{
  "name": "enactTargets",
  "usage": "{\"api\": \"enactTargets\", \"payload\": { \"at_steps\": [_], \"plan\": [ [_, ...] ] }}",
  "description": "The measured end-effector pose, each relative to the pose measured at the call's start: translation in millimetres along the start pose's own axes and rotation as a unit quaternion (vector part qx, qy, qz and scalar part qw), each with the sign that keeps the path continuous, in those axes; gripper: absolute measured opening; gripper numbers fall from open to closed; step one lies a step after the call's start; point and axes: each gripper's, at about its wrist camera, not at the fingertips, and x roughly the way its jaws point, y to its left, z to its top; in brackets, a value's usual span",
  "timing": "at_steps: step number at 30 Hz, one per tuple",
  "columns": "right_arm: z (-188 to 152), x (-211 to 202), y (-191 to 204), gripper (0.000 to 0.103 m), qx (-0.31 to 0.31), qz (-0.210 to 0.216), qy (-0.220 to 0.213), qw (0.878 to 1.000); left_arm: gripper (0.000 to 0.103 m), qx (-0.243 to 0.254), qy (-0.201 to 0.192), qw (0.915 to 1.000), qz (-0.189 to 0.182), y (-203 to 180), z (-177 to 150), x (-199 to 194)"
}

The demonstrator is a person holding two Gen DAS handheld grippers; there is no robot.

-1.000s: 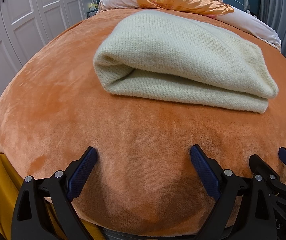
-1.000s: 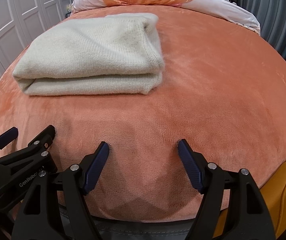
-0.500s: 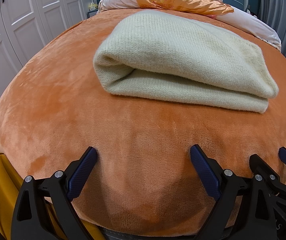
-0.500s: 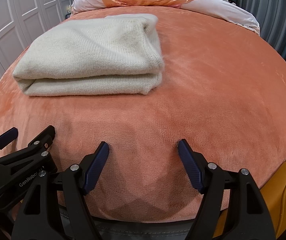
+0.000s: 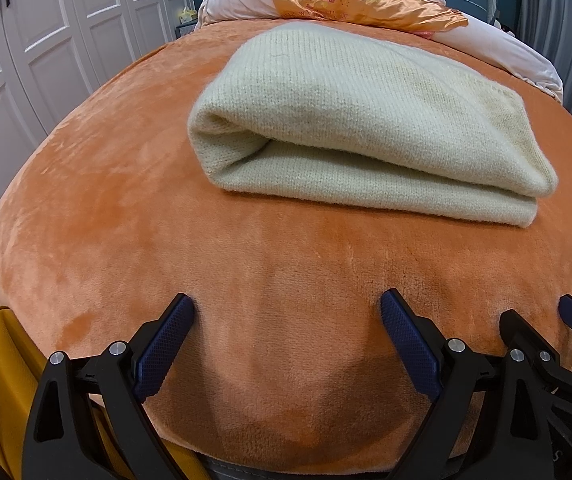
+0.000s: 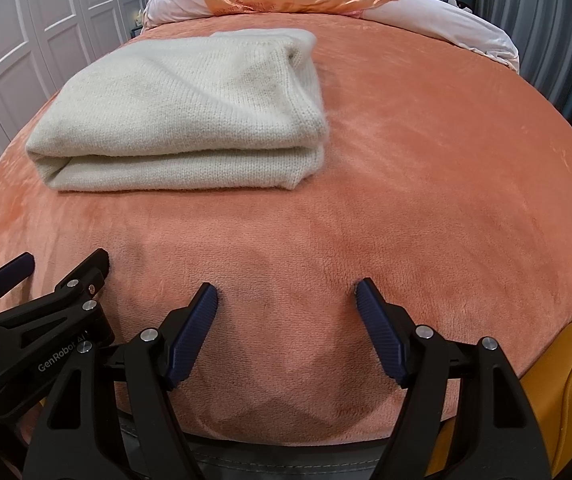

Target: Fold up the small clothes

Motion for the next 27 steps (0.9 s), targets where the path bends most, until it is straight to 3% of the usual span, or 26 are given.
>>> {"api": "enactTargets", "payload": {
  "at_steps": [27],
  "plan": [
    [-0.8,-0.9,-0.8,0.070,0.000,-0.002,0.001,1.000,0.093,0.001,0.000,1.0000,0.001,1.7,0.8,0.8]
  ]
}}
